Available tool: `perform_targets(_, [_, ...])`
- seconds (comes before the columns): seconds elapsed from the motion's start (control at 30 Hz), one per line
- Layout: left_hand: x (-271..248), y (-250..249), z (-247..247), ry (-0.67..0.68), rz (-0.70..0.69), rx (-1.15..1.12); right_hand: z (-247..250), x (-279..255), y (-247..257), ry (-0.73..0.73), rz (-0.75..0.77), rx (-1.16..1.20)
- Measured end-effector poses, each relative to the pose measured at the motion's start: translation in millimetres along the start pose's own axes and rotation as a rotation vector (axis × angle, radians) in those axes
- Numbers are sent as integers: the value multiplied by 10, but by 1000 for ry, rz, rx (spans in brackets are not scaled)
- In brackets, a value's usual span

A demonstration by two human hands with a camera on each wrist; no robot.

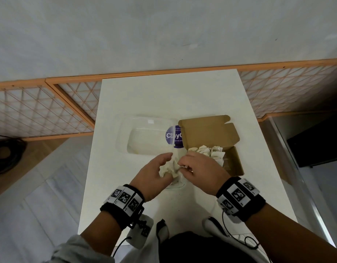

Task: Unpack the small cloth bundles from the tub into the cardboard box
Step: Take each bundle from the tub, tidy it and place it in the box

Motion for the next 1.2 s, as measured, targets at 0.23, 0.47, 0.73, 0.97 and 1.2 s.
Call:
perform_targets(0.23, [20, -191, -6, -95, -2, -407, 316, -88, 103, -57, 45, -101])
perform_targets(0.47, [-5, -343, 77, -256, -61, -481, 421, -108, 33, -106, -124, 285])
perform_targets(0.73, [-114, -235, 288, -382, -49, -547, 44, 29, -142, -7, -213, 362])
perform_targets(0.97, [-296, -79, 440, -497, -26, -471, -550, 271, -64, 209, -145, -28])
perform_targets(1.2, [-433, 21, 463, -491, 15, -380, -958, 459, 10, 257, -152, -216])
Point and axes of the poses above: each hand's wrist, its own x-axis towards the middle knuckle, its own z-axis out of the back of the hand, y = z × x, the point moved 5 cm from there along x, towards the middle knuckle, and after that the axes turned 11 degrees about -z, right-handed, at the moved point
